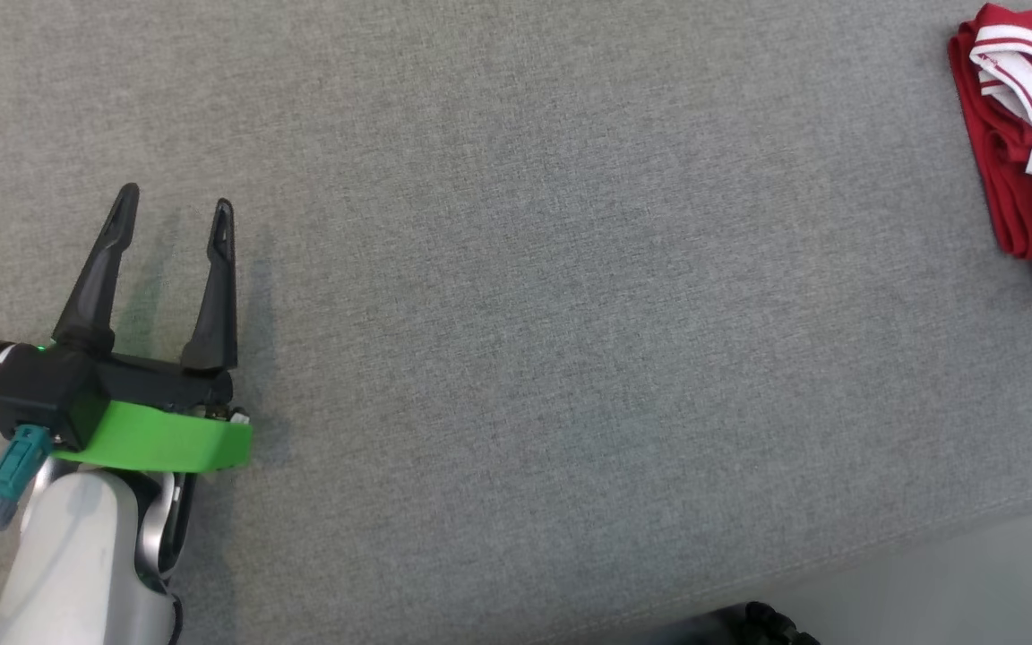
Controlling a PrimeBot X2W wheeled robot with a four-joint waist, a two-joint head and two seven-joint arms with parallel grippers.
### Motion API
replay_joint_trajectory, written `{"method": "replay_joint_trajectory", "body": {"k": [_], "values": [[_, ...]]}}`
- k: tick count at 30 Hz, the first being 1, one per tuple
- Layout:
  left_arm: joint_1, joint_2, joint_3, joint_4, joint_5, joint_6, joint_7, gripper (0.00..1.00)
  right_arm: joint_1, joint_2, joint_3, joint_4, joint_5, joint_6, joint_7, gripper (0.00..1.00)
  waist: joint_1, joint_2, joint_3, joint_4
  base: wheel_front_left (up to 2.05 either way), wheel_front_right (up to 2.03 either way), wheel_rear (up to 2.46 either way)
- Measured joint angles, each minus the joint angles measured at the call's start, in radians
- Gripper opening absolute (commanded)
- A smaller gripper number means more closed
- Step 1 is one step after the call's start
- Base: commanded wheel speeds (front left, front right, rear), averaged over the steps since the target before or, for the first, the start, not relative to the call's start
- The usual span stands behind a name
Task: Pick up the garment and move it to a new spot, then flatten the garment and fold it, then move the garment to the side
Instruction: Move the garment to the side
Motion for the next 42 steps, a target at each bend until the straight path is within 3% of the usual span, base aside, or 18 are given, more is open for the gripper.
{"method": "replay_joint_trajectory", "body": {"k": [11,19,30,42], "values": [[0.054,-0.044,0.006,0.061,-0.021,0.000,0.000,1.00,0.155,0.162,-0.052,-0.034,0.036,0.000,-0.185,1.00,0.0000,0.0000,-0.129,0.040,0.00,0.00,0.00],[0.127,-0.107,0.046,0.139,-0.054,0.001,0.000,1.00,0.365,0.302,-0.058,-0.258,0.090,0.000,-0.292,1.00,-0.0001,0.0000,-0.257,0.072,0.00,0.00,0.00],[0.190,-0.159,0.086,0.202,-0.062,0.001,0.000,1.00,0.609,0.374,0.014,-0.575,0.130,0.000,-0.248,1.00,-0.0002,0.0000,-0.410,0.117,0.00,0.00,0.00],[0.250,-0.182,0.128,0.237,-0.053,0.001,0.000,1.00,0.767,0.454,0.063,-0.695,0.154,0.000,-0.180,1.00,-0.0002,0.0000,-0.505,0.166,0.00,0.00,0.00]]}}
